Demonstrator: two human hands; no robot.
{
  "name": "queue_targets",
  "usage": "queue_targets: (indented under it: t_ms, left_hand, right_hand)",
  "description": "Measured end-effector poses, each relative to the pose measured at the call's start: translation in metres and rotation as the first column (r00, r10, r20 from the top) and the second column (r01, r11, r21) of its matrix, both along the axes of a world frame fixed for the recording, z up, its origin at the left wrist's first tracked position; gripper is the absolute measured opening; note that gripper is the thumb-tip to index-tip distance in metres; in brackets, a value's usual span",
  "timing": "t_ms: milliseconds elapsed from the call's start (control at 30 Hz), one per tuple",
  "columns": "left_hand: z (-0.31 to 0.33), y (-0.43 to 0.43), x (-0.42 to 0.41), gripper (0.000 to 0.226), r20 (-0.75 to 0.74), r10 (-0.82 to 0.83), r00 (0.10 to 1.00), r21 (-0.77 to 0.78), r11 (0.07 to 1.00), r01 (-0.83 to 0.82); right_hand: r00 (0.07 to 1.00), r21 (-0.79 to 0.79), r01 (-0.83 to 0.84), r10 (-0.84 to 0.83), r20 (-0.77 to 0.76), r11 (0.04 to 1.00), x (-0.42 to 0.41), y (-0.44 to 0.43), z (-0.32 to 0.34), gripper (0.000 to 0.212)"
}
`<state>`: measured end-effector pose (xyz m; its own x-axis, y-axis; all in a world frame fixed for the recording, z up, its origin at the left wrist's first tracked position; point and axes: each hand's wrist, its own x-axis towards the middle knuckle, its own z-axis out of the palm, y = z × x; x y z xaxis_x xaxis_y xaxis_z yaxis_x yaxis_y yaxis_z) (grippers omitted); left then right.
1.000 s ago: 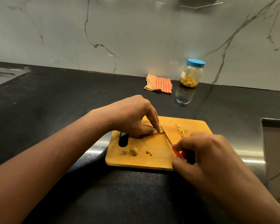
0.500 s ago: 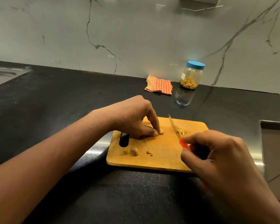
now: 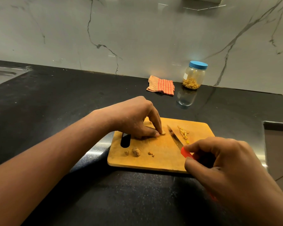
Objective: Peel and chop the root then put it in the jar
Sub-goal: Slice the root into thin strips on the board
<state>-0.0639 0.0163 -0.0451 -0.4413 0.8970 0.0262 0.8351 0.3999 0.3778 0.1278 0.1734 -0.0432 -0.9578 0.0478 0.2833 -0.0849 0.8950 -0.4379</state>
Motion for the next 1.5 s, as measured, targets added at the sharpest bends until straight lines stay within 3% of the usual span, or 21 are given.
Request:
queue_targets:
  t_ms: [1367,1500]
  left_hand:
    - [0.003,0.001,0.0,0.025,-0.033,-0.018,0.999,-0.053,0.998,0.016]
    - [0.004,0.0,0.001,0.025,-0.031,-0.019,0.999,-0.058,0.998,0.017]
  right_hand:
    - [0.999,0.087,-0.038,0.036,0.016,0.996,-0.019,-0.009,-0.001,0.02]
    - [0.997,0.062,-0.066,0.062,0.054,0.996,-0.008,-0.004,0.003,0.028]
